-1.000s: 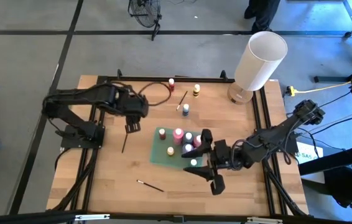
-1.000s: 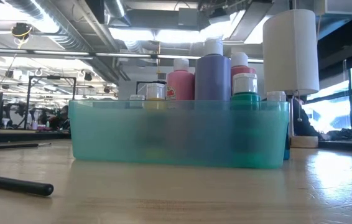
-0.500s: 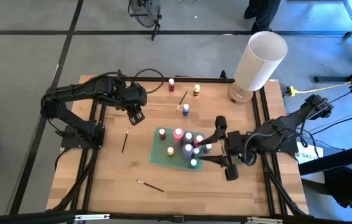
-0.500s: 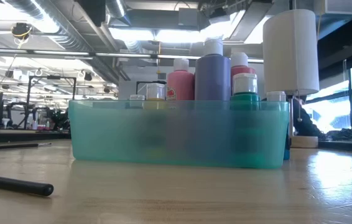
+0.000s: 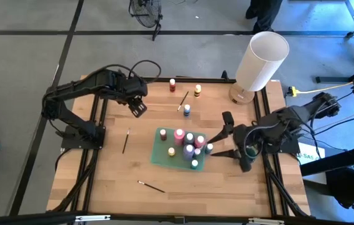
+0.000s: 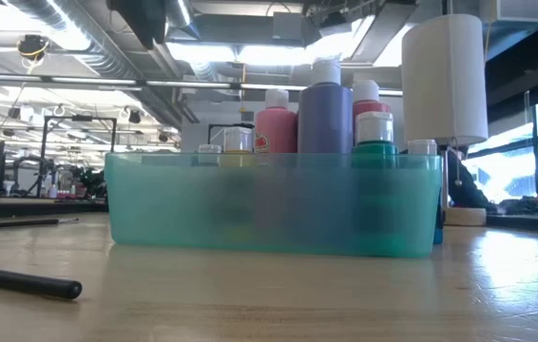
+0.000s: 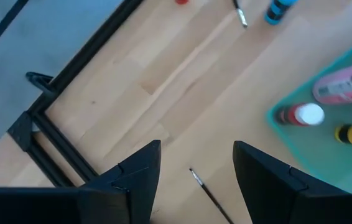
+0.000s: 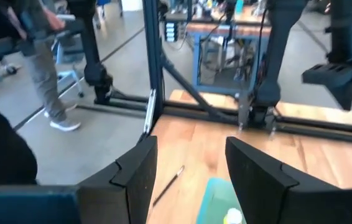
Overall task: Pick & Place Paint Supplies
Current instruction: Put the black eyeshadow brush into the green cup
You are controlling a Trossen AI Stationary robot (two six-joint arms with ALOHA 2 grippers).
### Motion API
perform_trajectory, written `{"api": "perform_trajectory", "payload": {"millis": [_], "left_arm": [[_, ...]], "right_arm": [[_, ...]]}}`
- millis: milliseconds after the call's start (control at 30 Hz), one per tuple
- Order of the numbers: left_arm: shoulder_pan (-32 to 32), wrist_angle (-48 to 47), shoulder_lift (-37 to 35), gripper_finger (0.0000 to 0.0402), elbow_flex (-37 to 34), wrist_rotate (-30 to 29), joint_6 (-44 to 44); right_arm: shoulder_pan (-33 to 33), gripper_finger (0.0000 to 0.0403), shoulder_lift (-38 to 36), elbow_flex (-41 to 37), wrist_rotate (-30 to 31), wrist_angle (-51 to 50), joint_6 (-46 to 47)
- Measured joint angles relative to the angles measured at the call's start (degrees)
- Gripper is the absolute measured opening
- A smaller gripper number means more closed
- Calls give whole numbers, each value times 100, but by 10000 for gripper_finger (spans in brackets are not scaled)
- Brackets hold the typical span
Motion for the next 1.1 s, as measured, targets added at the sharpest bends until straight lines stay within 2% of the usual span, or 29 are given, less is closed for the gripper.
{"api": "perform_trajectory", "payload": {"millis": [200,533,867,1100], "left_arm": [[135,1,0,196,0,-113,-164],[559,0,0,196,0,-465,432],[1649,0,2,196,0,-466,1269],[2203,0,2,196,0,-344,1407]], "right_arm": [[-205,193,-145,0,-477,-550,0],[-811,193,-317,0,-527,-671,-570],[-1762,193,-350,0,-1589,-516,-620],[-2316,193,-350,0,-2115,-516,-758]]}}
